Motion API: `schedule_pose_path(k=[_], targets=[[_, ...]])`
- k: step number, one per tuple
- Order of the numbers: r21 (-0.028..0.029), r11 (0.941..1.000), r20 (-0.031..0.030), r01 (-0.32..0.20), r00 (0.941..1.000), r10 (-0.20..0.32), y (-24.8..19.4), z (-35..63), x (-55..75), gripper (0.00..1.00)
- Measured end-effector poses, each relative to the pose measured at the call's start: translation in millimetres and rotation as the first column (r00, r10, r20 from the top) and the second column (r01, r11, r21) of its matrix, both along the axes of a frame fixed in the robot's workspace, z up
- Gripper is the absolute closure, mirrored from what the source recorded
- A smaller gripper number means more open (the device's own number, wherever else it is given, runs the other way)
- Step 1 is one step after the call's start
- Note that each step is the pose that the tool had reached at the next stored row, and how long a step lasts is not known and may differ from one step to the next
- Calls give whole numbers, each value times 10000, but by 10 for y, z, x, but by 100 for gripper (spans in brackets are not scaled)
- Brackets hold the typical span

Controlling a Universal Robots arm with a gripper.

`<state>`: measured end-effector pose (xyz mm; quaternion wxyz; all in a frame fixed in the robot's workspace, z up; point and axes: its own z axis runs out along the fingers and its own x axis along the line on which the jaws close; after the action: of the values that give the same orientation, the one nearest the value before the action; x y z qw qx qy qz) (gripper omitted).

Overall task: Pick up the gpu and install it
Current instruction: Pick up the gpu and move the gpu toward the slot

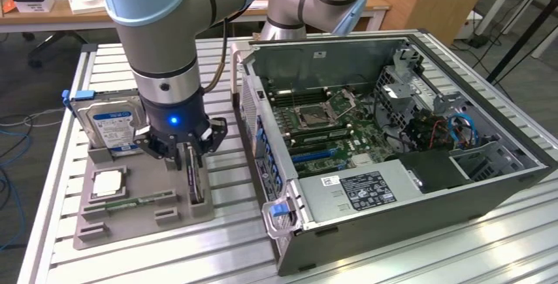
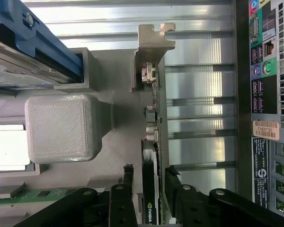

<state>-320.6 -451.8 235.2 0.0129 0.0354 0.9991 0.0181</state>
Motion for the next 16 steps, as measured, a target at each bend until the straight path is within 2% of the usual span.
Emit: schedule_pose_path(k=[1, 2, 3, 16], targets=[[0, 10000, 0, 0, 10000, 0, 0, 0, 0, 66], [-1, 10000, 2, 0, 10000, 0, 0, 0, 0, 66], [0, 10000, -1, 0, 10000, 0, 0, 0, 0, 73], [0, 10000, 0, 0, 10000, 0, 0, 0, 0, 74]])
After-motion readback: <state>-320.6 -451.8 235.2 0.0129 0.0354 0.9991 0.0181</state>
